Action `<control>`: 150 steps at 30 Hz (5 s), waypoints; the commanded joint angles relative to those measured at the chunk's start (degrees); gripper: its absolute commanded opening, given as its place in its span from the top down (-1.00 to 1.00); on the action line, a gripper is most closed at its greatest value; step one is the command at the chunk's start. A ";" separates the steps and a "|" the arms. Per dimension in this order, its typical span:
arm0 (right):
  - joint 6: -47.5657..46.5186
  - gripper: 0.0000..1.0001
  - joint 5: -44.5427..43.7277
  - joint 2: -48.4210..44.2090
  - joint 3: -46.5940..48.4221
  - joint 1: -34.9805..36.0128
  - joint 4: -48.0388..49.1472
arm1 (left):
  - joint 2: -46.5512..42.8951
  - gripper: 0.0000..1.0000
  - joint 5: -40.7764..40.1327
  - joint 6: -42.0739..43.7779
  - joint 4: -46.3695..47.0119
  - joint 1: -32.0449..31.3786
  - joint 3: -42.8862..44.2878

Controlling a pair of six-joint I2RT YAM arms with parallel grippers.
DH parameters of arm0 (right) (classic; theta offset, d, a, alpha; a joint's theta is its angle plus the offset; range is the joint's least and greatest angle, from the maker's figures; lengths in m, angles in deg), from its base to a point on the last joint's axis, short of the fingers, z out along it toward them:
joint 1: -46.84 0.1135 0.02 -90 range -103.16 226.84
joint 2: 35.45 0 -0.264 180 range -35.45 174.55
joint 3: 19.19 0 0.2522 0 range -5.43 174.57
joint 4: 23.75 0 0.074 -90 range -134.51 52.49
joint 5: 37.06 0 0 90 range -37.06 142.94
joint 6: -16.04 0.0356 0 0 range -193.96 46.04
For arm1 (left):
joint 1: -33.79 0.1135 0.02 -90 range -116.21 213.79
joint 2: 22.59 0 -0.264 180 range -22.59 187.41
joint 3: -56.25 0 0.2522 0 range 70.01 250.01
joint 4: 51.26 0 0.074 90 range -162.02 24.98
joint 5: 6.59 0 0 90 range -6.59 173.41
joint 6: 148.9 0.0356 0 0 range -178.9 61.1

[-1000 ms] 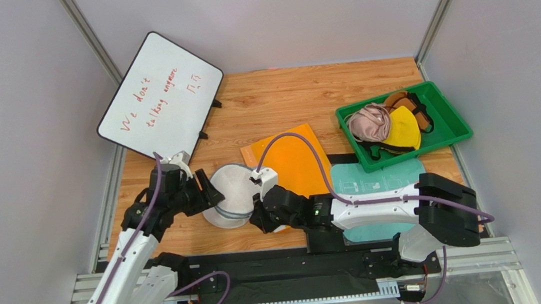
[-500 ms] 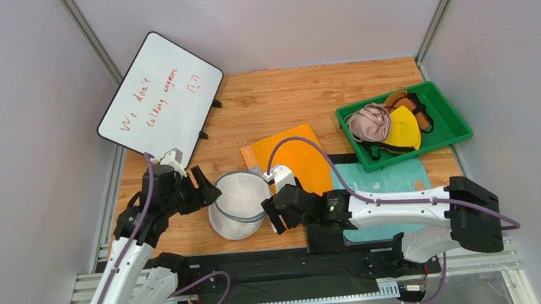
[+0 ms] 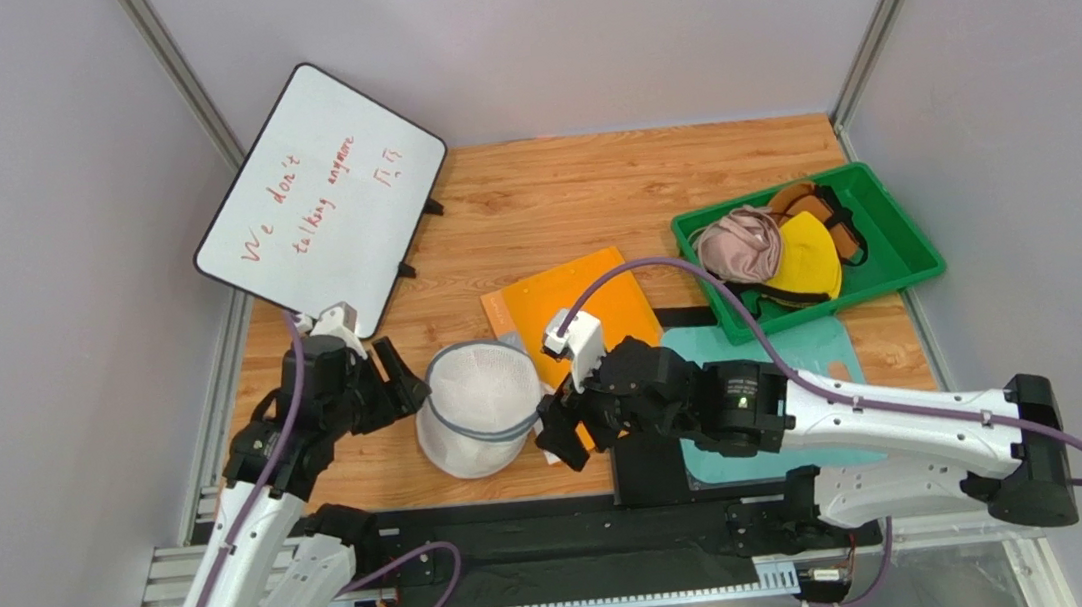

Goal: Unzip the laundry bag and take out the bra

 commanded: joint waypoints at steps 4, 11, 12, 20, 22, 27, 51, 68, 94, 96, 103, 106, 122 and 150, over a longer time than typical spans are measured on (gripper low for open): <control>-10.50 -0.40 9.29 13.00 12.66 0.33 6.77 | 2.53 -0.43 -2.43 1.80 -1.16 0.86 2.11; -14.81 -0.36 15.19 26.63 22.78 0.33 8.53 | 2.88 -0.43 -2.78 5.84 -2.82 2.97 5.10; -15.16 -0.35 15.63 28.64 23.66 0.33 8.53 | 3.06 -0.43 -2.78 6.19 -2.91 3.15 5.27; -16.57 -0.21 11.43 35.33 26.75 0.33 7.92 | 2.88 -0.43 -2.17 6.81 -2.39 4.12 5.01; -16.48 -0.15 10.10 36.13 27.10 0.33 8.00 | 2.54 -0.43 -1.90 6.90 -2.21 4.20 5.01; -15.95 -0.01 6.25 37.98 27.80 0.07 7.74 | 2.18 -0.43 -1.81 6.90 -2.21 4.20 4.92; -7.61 1.00 -4.75 30.60 23.86 -1.34 9.93 | -0.19 -0.39 0.90 6.37 -1.42 4.20 4.40; -2.77 1.00 -9.85 19.97 14.27 -1.43 14.95 | 1.74 -0.35 12.07 0.13 8.42 4.29 -2.37; 2.76 1.00 -20.13 6.43 2.14 -3.19 14.95 | 6.05 0.69 15.59 -3.12 16.34 4.20 -6.86; 4.95 1.00 -23.89 4.50 1.09 -3.63 12.24 | 6.40 0.91 15.76 -3.12 16.07 4.20 -6.50; 14.01 0.83 -29.10 -1.83 -4.97 -6.79 5.37 | 6.23 1.00 15.41 -2.77 14.84 4.20 -5.54; 19.18 0.18 -33.04 -4.29 -7.26 -7.84 -0.06 | 5.79 1.00 15.15 -2.33 13.97 4.12 -5.01; 13.93 -0.54 -14.46 -9.31 -2.87 -7.23 0.95 | 3.15 1.00 14.89 0.92 10.10 4.20 -3.95; 28.52 -0.48 8.16 14.24 -6.21 -7.84 22.24 | 1.13 1.00 13.74 2.42 7.28 4.12 -3.43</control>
